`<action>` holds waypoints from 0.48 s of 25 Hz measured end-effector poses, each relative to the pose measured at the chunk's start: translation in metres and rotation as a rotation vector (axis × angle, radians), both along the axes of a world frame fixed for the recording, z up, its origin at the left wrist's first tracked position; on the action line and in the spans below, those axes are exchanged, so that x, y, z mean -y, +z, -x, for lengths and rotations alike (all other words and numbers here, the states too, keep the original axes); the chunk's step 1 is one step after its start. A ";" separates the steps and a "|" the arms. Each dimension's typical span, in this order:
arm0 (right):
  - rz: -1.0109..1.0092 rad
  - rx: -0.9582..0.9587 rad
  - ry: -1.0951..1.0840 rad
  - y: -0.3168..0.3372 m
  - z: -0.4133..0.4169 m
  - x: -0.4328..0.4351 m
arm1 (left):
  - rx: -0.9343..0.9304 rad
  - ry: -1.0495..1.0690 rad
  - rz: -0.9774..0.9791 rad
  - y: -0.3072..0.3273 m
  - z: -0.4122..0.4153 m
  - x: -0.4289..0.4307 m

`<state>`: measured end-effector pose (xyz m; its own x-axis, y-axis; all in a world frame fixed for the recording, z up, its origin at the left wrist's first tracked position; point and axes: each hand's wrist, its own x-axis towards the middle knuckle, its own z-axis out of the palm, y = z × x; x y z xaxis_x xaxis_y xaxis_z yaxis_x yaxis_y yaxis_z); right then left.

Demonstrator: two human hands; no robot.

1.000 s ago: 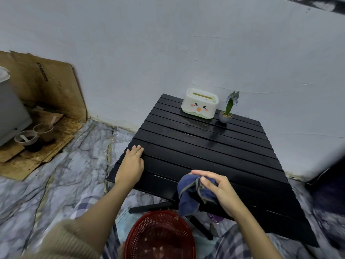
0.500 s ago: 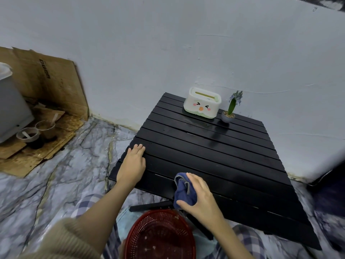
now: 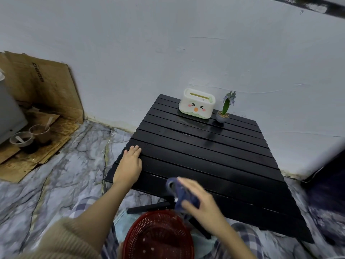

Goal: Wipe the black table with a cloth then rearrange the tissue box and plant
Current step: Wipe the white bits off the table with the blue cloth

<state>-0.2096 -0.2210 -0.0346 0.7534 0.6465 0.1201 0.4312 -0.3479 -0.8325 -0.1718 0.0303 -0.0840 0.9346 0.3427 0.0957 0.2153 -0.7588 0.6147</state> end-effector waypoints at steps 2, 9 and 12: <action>-0.070 0.007 -0.159 0.009 -0.030 0.016 | -0.002 0.000 0.003 -0.001 0.000 0.000; 0.439 0.092 -0.311 -0.014 -0.077 0.034 | 0.021 0.002 -0.002 0.002 0.001 0.000; 0.504 0.061 -0.258 -0.013 -0.076 0.036 | 0.023 -0.001 -0.009 0.002 0.001 0.001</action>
<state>-0.1333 -0.2568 -0.0472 0.8961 0.4307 -0.1071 0.3214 -0.7962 -0.5127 -0.1731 0.0297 -0.0824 0.9324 0.3409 0.1201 0.2006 -0.7645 0.6126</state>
